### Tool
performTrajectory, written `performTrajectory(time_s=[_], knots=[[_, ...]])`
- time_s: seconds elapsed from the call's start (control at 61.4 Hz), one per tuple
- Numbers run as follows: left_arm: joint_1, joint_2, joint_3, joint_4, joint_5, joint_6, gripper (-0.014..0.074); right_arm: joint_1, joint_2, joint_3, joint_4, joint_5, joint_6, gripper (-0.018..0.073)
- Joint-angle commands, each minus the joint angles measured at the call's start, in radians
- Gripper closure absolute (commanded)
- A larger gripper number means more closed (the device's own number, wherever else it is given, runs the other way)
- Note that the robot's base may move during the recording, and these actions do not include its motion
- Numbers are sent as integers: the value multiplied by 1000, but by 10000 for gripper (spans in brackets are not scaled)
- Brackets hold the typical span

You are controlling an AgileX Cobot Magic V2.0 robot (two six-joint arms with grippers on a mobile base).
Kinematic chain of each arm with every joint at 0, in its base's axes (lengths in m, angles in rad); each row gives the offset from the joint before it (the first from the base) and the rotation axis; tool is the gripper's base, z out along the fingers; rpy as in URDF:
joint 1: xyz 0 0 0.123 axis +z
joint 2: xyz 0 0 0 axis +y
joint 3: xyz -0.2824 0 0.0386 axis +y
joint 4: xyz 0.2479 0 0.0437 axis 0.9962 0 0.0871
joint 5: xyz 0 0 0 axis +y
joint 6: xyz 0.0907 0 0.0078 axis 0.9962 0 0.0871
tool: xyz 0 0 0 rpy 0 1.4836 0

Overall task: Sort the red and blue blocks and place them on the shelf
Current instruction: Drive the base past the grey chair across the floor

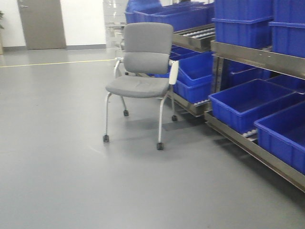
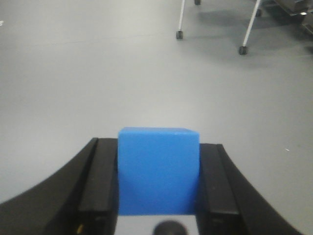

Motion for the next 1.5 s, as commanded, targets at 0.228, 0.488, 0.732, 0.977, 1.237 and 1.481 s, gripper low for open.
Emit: performTrajectory(time_s=[0.228, 0.488, 0.732, 0.977, 1.237, 1.481], knots=[[1, -2, -27, 11, -68, 0, 473, -5, -2, -29, -18, -87, -6, 512], [1, -2, -27, 11, -68, 0, 473, -5, -2, -29, -18, -87, -6, 512], [1, -2, -27, 11, -68, 0, 473, -5, -2, -29, -18, -87, -6, 512], [1, -2, -27, 11, -68, 0, 473, -5, -2, -29, -18, -87, -6, 512], [1, -2, -27, 11, -68, 0, 473, -5, -2, -29, -18, -87, -6, 512], [1, -2, -27, 11, -68, 0, 473, -5, -2, -29, -18, -87, -6, 512]])
